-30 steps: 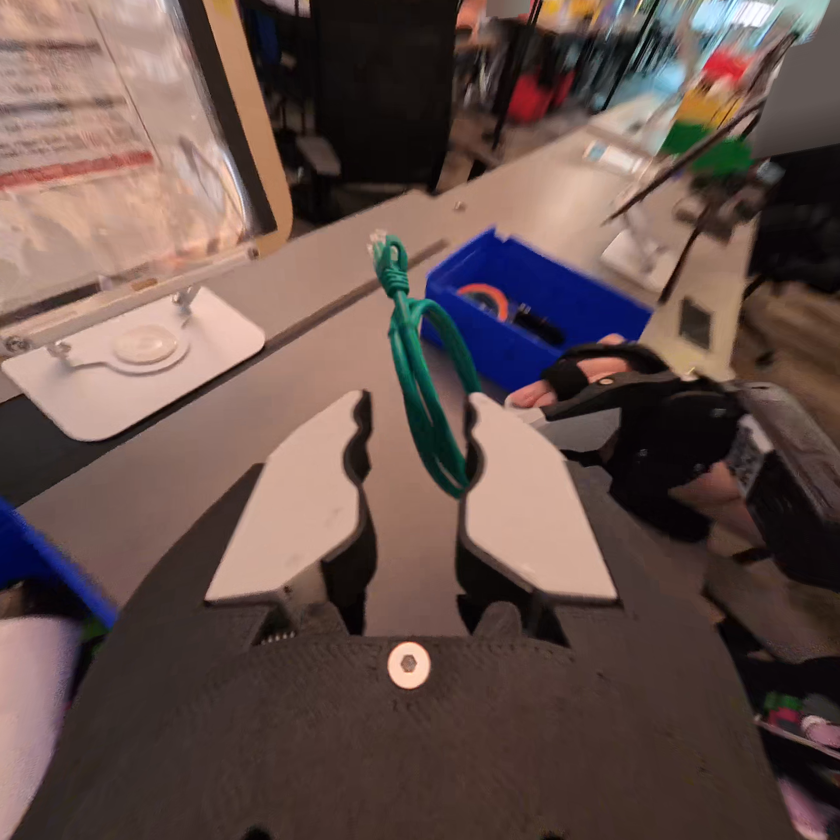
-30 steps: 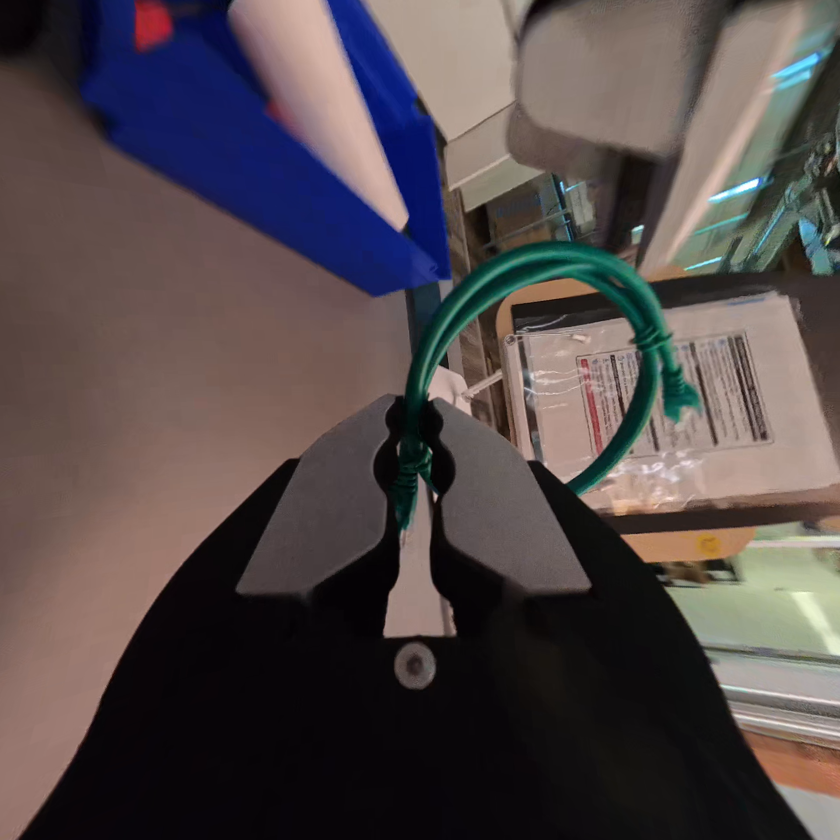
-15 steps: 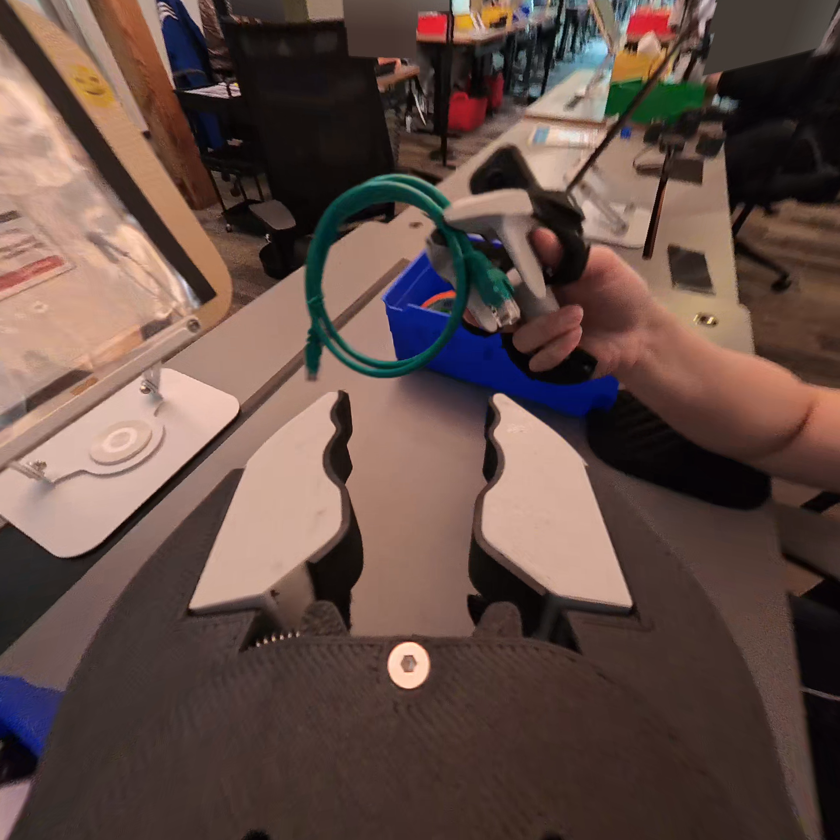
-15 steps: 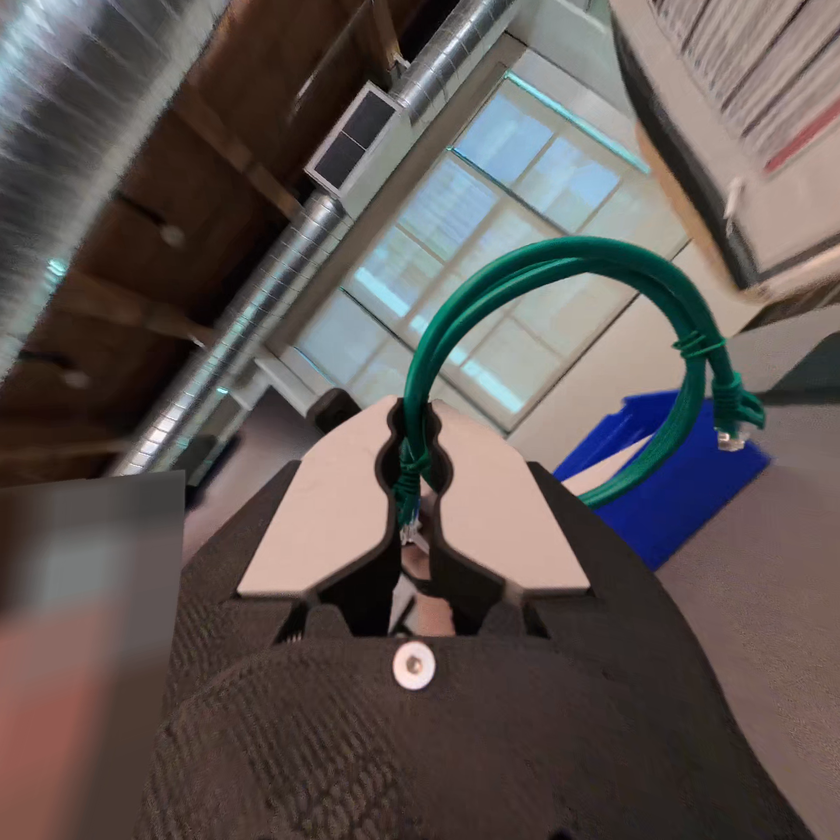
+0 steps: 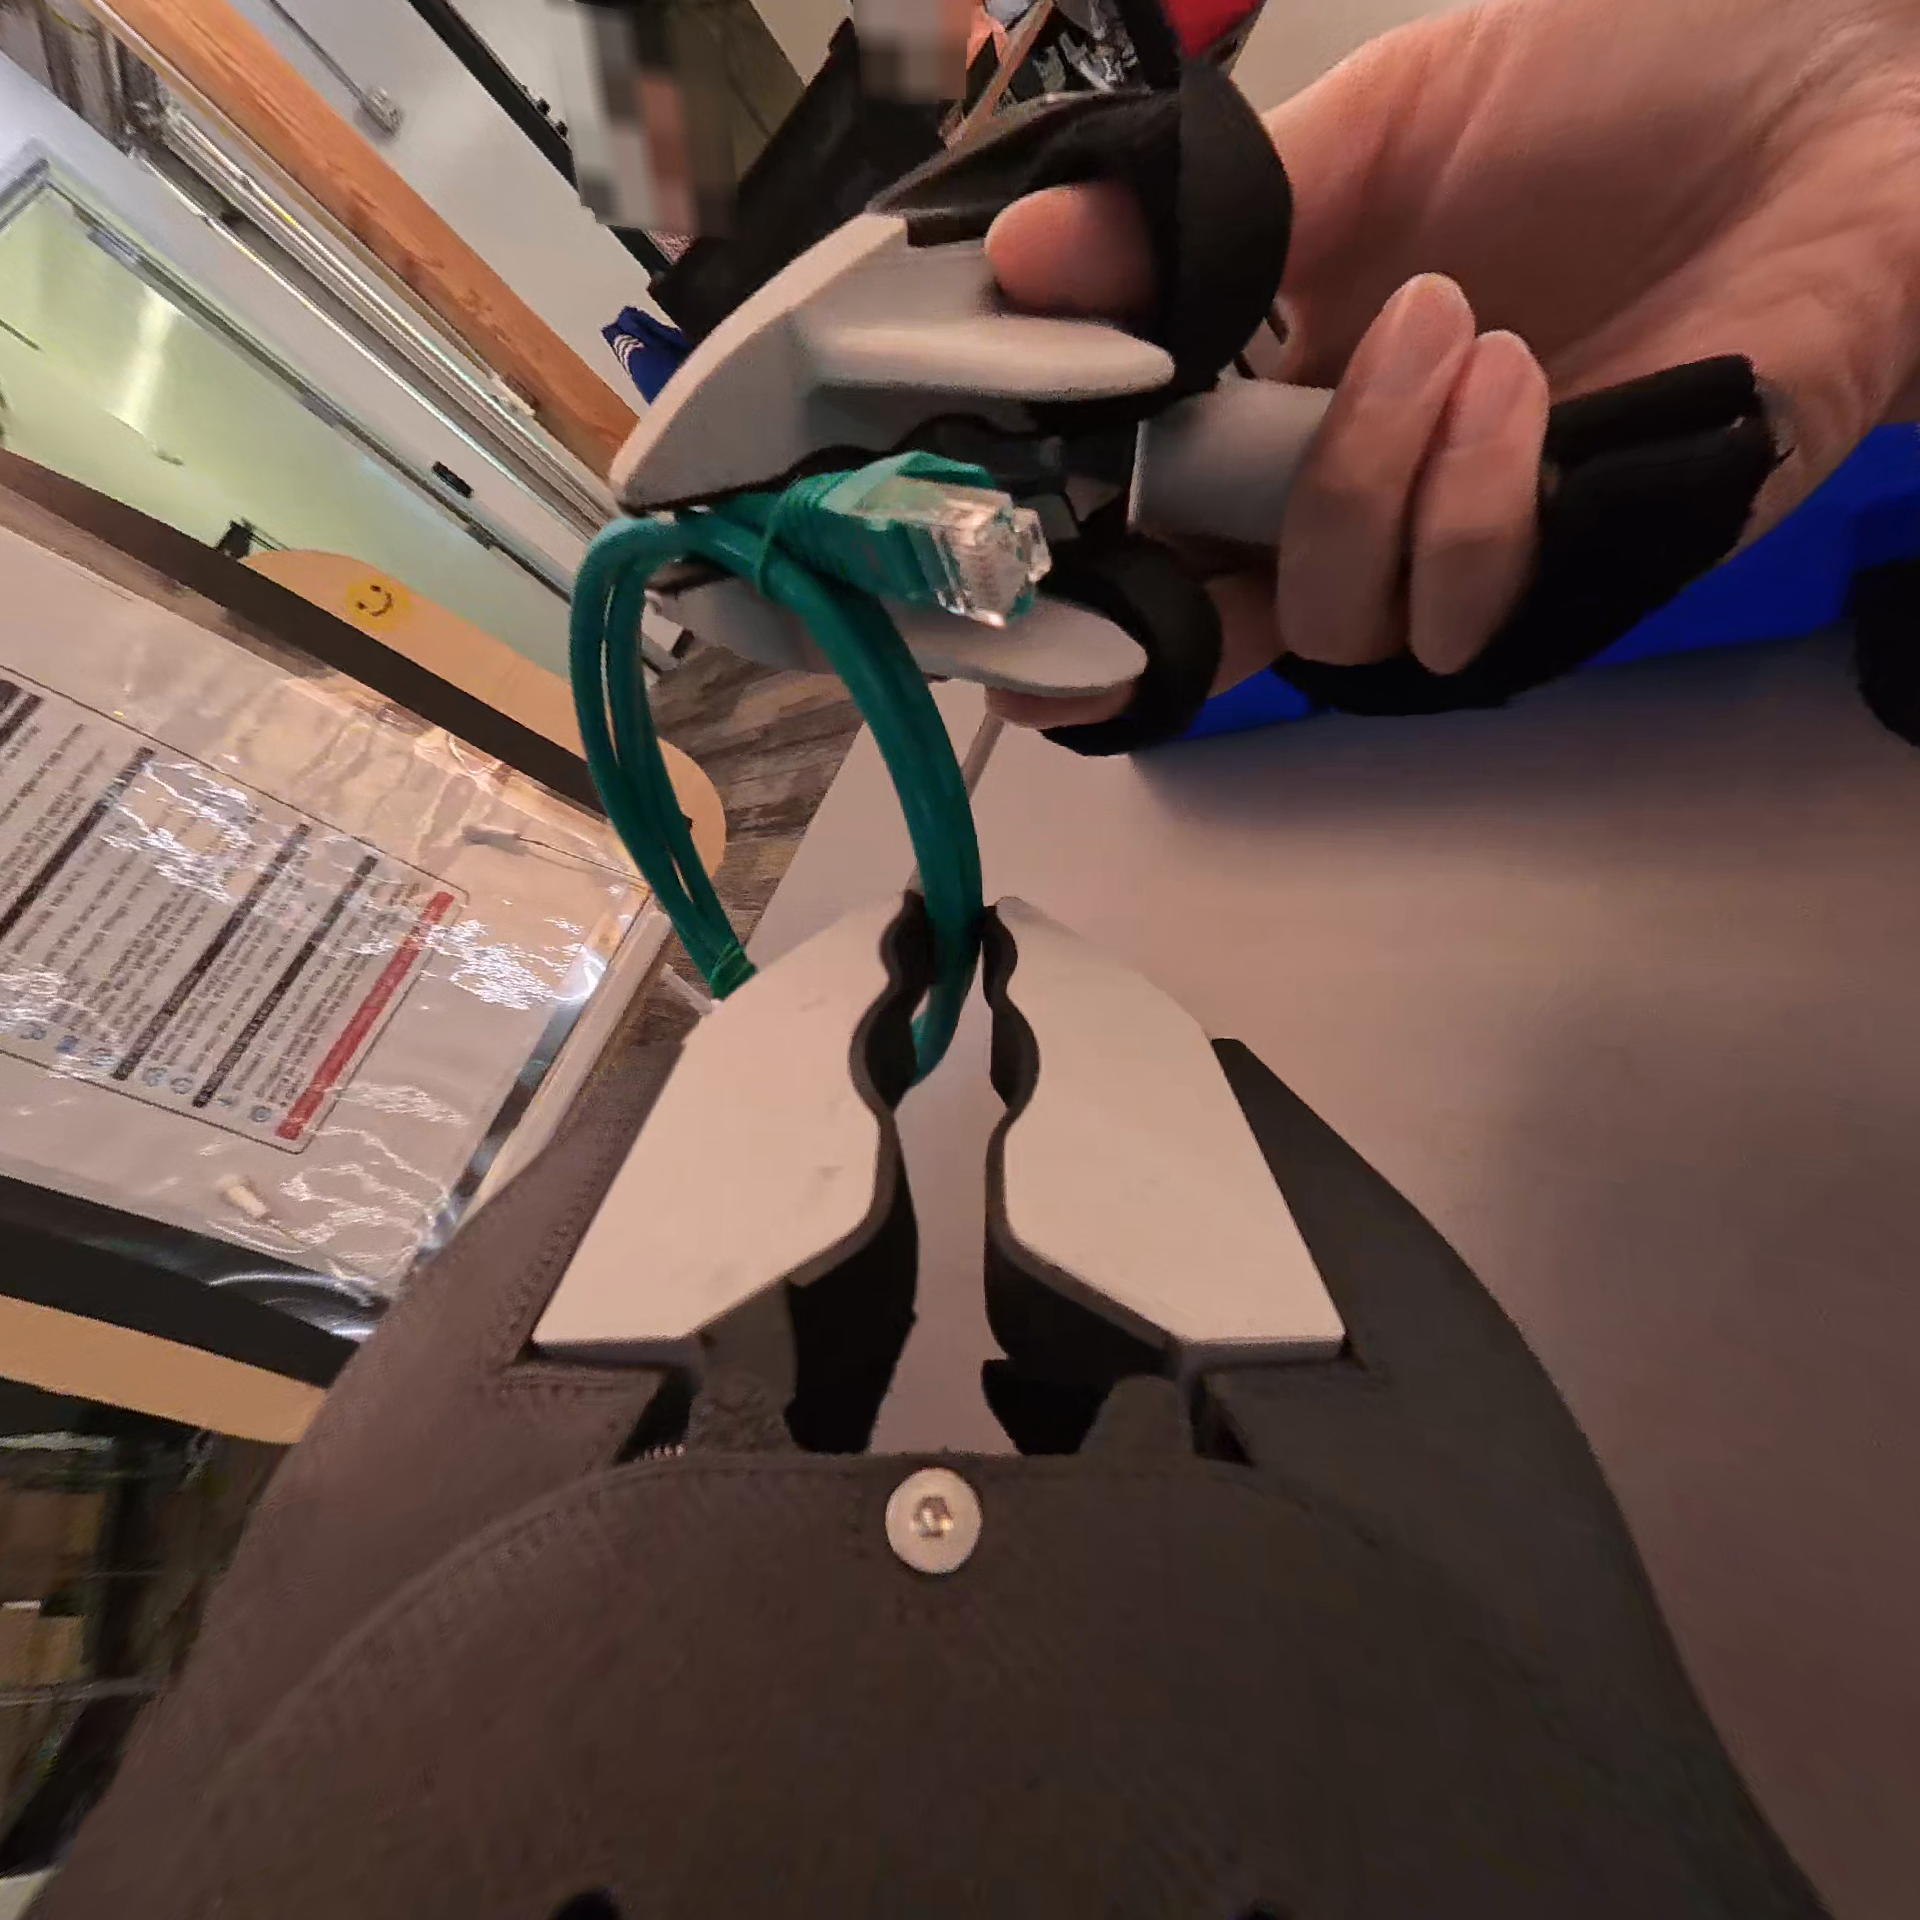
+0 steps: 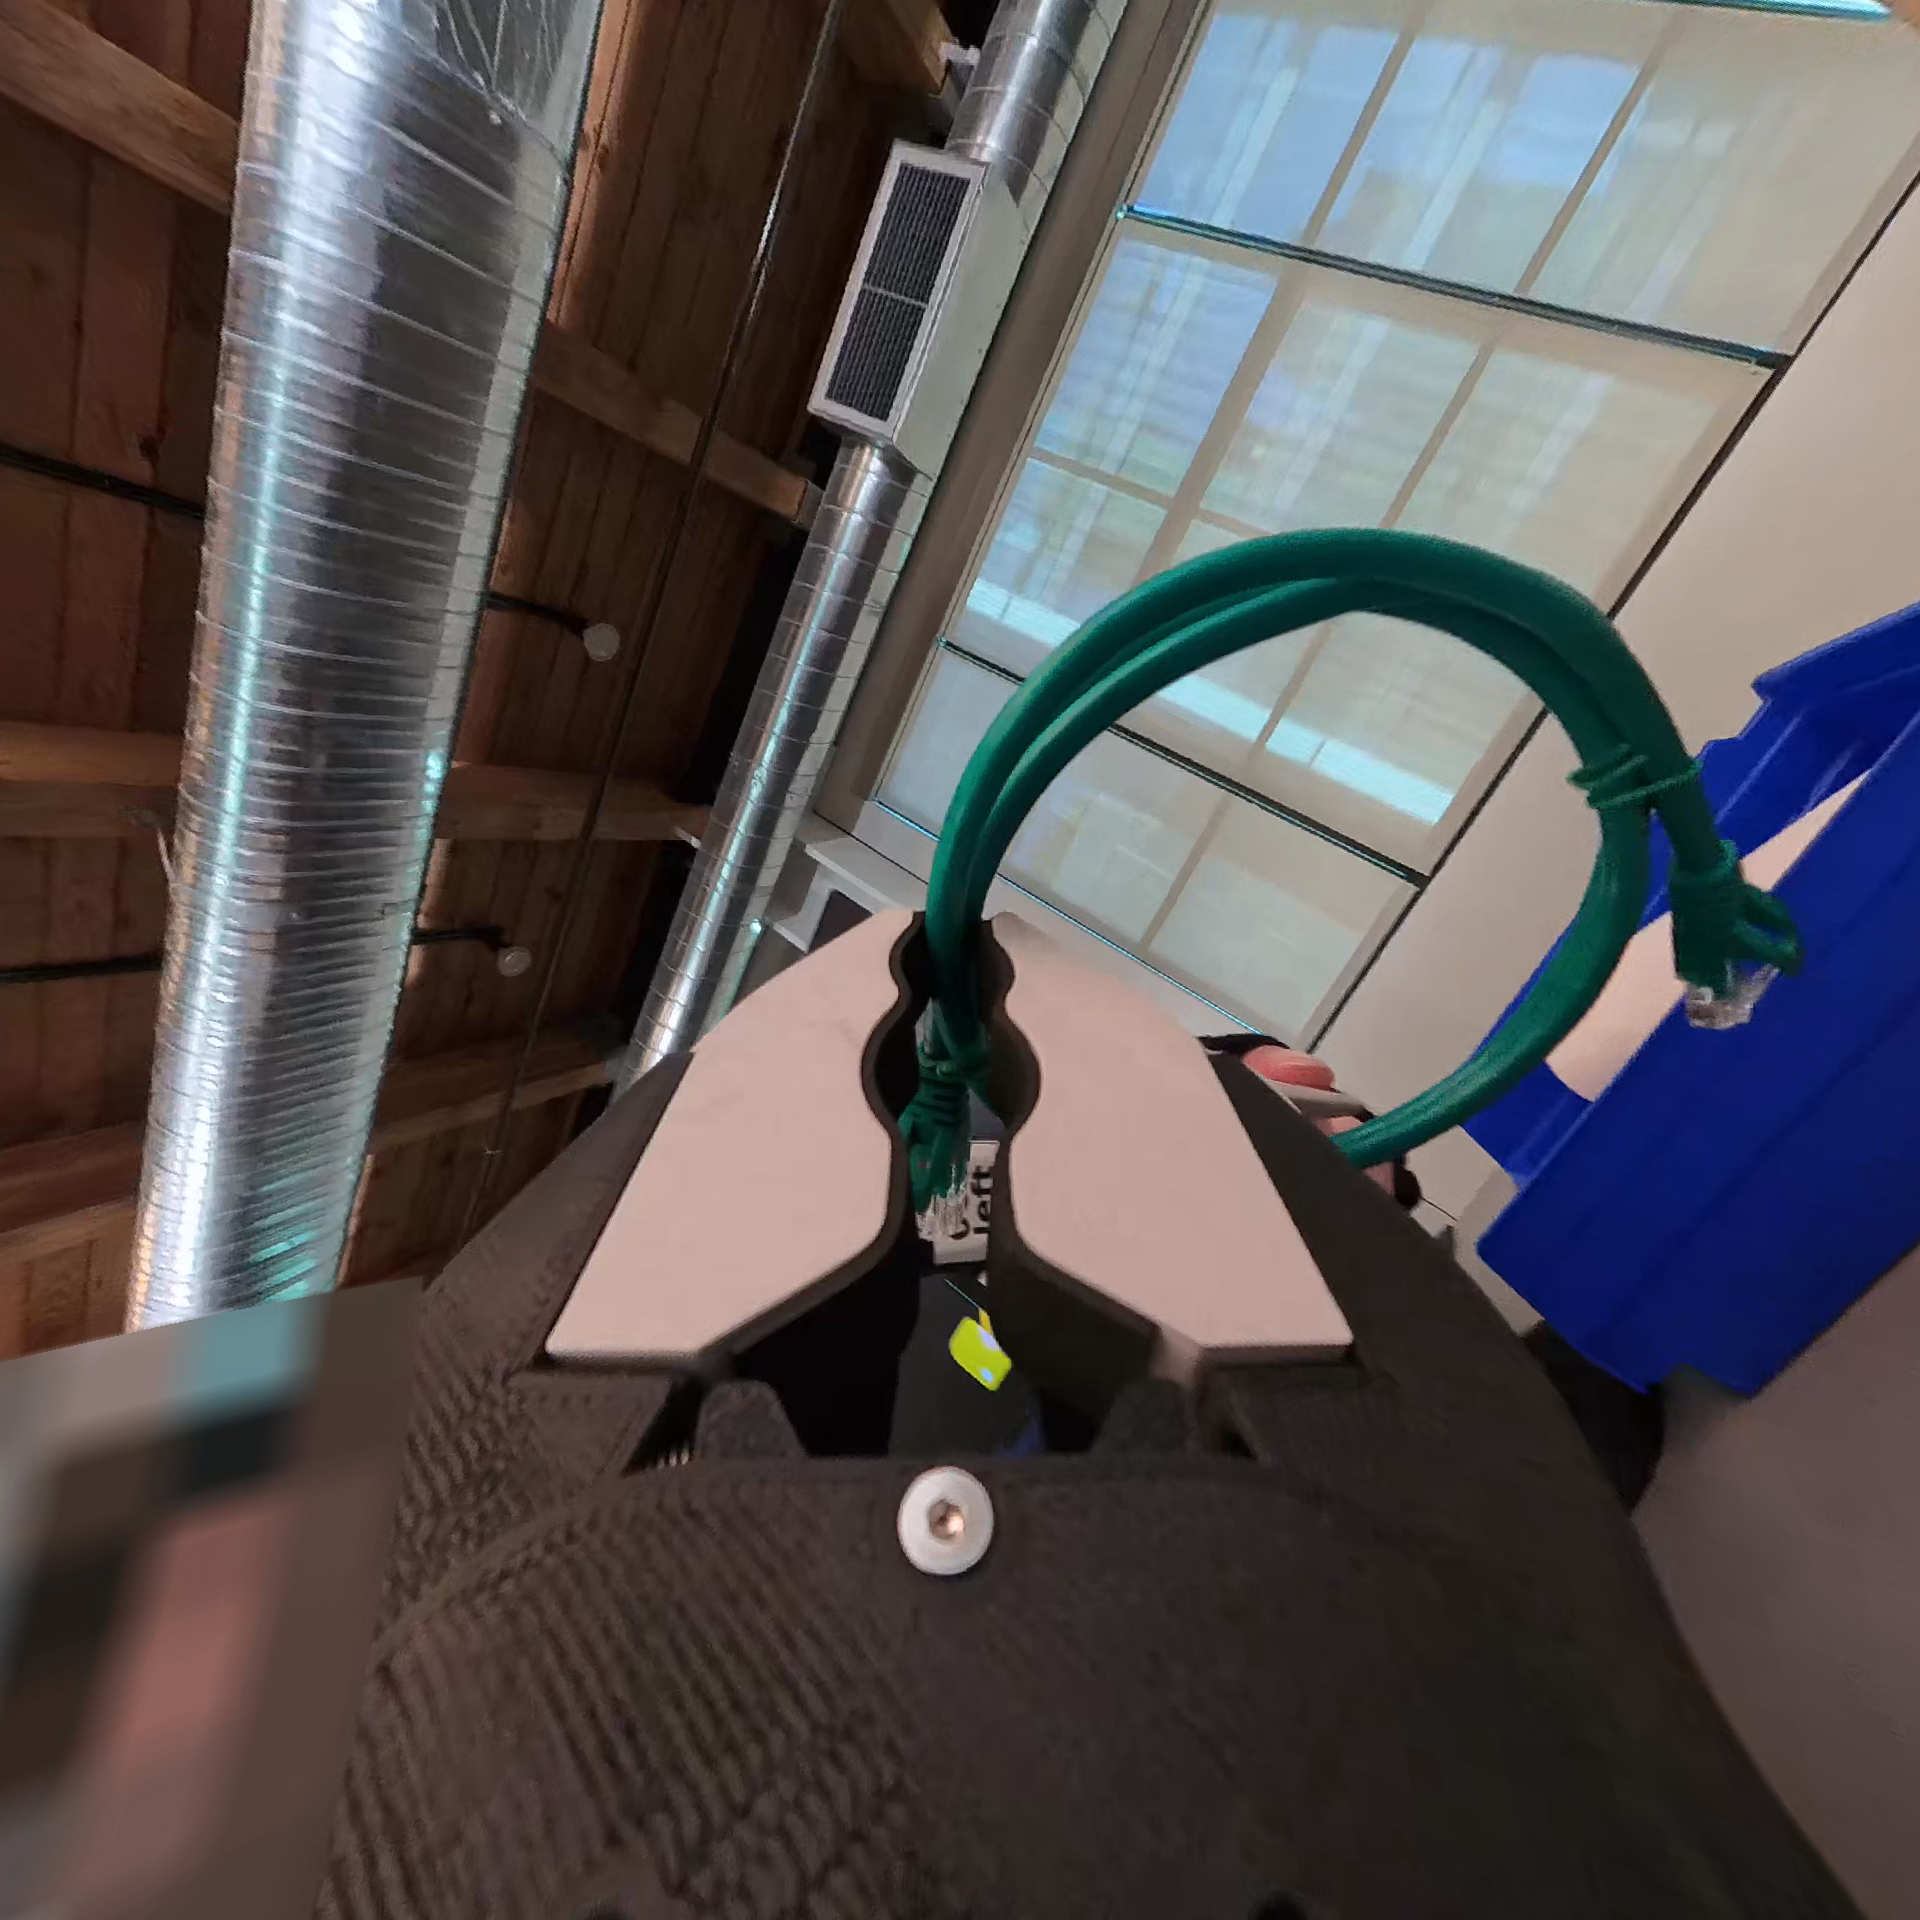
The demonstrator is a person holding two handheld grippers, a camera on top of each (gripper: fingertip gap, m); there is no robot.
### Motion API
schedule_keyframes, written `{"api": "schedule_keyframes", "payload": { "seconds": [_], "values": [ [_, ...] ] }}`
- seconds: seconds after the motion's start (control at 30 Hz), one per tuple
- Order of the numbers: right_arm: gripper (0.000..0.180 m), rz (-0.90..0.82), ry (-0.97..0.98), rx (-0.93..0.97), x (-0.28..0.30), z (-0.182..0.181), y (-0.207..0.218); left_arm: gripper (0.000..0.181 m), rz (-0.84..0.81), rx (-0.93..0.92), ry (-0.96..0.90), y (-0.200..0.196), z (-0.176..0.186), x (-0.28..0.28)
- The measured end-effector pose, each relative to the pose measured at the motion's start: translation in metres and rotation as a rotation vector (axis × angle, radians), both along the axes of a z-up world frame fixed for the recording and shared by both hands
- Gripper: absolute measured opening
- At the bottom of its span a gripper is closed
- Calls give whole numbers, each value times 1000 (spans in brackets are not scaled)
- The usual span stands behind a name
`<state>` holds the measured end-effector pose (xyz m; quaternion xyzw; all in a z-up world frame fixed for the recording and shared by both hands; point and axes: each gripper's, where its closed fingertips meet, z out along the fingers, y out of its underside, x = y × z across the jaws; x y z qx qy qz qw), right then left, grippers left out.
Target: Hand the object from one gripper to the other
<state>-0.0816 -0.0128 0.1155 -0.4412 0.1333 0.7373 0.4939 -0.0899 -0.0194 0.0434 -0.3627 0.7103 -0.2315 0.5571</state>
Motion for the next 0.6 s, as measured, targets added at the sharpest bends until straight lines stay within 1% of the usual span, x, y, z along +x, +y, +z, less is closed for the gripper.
{"api": "schedule_keyframes", "payload": {
  "seconds": [0.03, 0.07, 0.2, 0.27, 0.33, 0.43, 0.5, 0.53, 0.6],
  "values": [
    [12, 1, 17, -3, 1, 0, 0, 9, -3, -7, -7, 0, 1, 0],
    [8, 2, 35, -6, 2, 1, 0, 9, -4, -5, -14, 0, 2, 0],
    [9, -18, 78, 14, 8, 7, -2, 6, 33, 36, -65, 4, 18, -4],
    [15, -60, 19, 49, 9, 13, -4, 5, 50, 18, -120, 7, 35, -10],
    [22, -97, -67, 91, 7, 20, -9, 5, 57, -51, -155, 12, 52, -20],
    [29, -170, -192, 172, 4, 34, -19, 5, 30, -202, -223, 22, 80, -39],
    [34, -240, -319, 253, -1, 41, -25, 5, -47, -356, -277, 23, 100, -54],
    [35, -290, -415, 299, -6, 42, -26, 5, -98, -459, -306, 22, 110, -61],
    [39, -431, -685, 398, -19, 37, -26, 5, -219, -700, -351, 19, 129, -74]
  ]
}}
